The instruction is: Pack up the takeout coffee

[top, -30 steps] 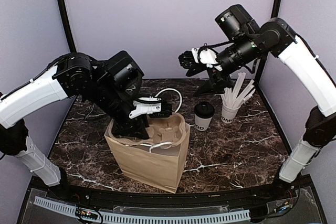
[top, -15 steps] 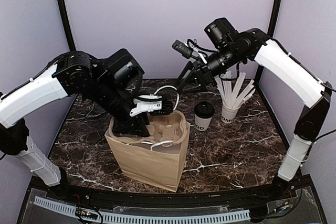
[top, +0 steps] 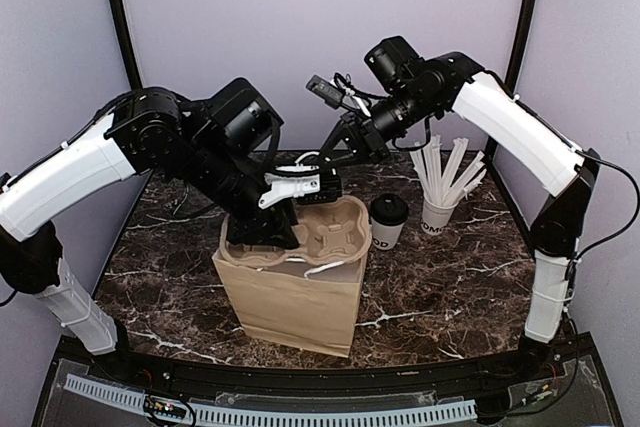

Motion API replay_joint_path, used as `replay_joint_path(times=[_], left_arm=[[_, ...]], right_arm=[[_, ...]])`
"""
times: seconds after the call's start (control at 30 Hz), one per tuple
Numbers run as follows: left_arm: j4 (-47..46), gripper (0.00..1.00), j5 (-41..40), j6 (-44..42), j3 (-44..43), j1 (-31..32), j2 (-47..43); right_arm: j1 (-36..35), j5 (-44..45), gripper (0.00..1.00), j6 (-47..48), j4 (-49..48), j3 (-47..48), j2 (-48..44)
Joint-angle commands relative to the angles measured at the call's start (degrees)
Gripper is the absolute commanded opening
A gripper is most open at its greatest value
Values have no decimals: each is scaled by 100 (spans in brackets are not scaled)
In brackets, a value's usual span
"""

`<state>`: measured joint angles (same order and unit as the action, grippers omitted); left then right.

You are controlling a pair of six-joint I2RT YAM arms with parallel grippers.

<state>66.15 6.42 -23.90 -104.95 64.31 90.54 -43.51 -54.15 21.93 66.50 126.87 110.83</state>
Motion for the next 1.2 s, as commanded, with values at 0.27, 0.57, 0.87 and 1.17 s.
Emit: replay_joint_path(times=[0.27,0.57,0.87,1.17], left_arm=[[-354,31,179,303,107,-260,-179],[-868,30,-70,-508,101,-268,-192],[-1961,29,-74,-1119,768,-318,-486],[-2951,29,-212,-1198,2079,-550,-1372]], right_arm=[[64,114,0,-473,-1464,555,72],[41,-588,0,-453,-1573,370,143],[39,-769,0,-8,-1221,334,52],[36,-855,0,231,-917,325,110]])
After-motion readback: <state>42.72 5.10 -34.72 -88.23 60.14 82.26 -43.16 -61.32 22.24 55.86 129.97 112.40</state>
